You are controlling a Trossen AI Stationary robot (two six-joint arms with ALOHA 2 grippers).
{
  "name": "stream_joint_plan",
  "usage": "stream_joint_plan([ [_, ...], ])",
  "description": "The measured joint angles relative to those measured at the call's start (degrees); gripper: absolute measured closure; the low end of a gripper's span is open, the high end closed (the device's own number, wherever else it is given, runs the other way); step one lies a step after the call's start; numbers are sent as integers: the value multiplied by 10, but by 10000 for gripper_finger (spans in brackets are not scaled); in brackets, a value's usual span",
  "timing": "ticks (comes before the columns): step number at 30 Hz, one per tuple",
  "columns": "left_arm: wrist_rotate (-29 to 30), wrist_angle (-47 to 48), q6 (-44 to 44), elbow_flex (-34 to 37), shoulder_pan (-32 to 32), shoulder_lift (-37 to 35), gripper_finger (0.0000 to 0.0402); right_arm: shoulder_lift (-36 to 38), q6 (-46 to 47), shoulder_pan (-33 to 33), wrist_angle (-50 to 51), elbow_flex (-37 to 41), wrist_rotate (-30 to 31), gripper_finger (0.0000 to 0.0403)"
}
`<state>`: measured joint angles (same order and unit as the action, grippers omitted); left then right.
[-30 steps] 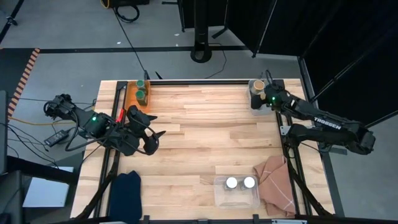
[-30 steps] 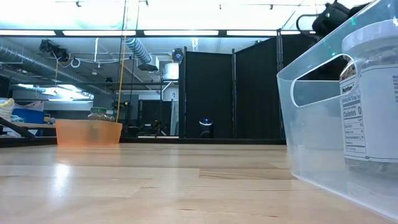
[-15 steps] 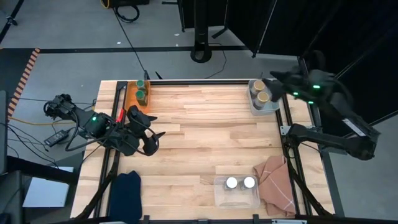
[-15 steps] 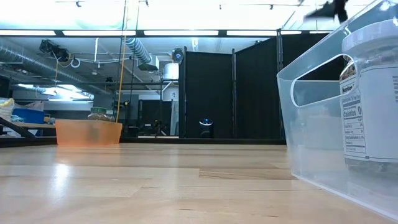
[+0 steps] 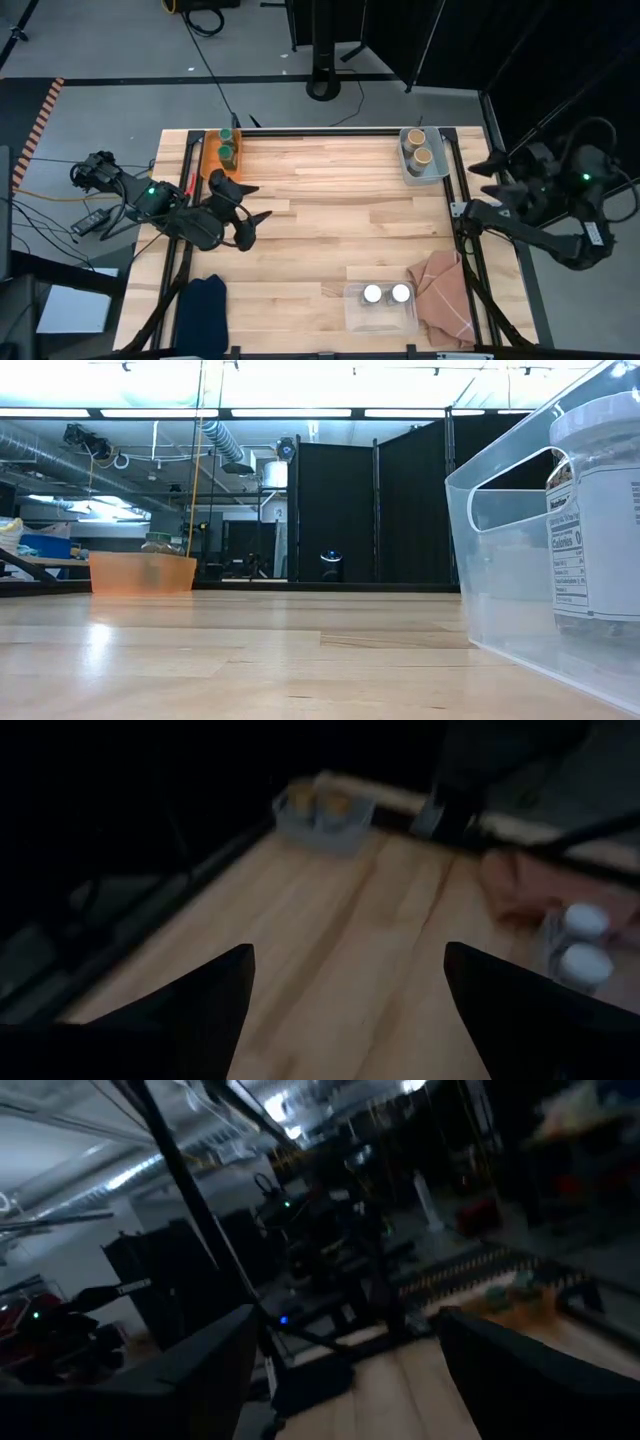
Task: Sort spices by type
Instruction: Return to Home Position
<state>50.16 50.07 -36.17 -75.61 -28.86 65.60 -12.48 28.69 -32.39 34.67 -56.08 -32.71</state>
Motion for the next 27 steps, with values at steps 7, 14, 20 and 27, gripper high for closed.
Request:
stream_joint_plan([
  [7, -41, -198, 170, 0, 0, -1, 69, 123, 62, -33, -145, 121, -49, 89],
  [14, -84, -267, 225, 0, 0, -5, 69, 97, 133, -69, -330, 227, -117, 84],
  [20, -147, -270, 225, 0, 0, -25, 69, 118, 183, -54, -507, 354, -110, 88],
  [27, -160, -271, 235, 0, 0, -35, 69, 121, 227, 50, -735, 487, -36, 87],
])
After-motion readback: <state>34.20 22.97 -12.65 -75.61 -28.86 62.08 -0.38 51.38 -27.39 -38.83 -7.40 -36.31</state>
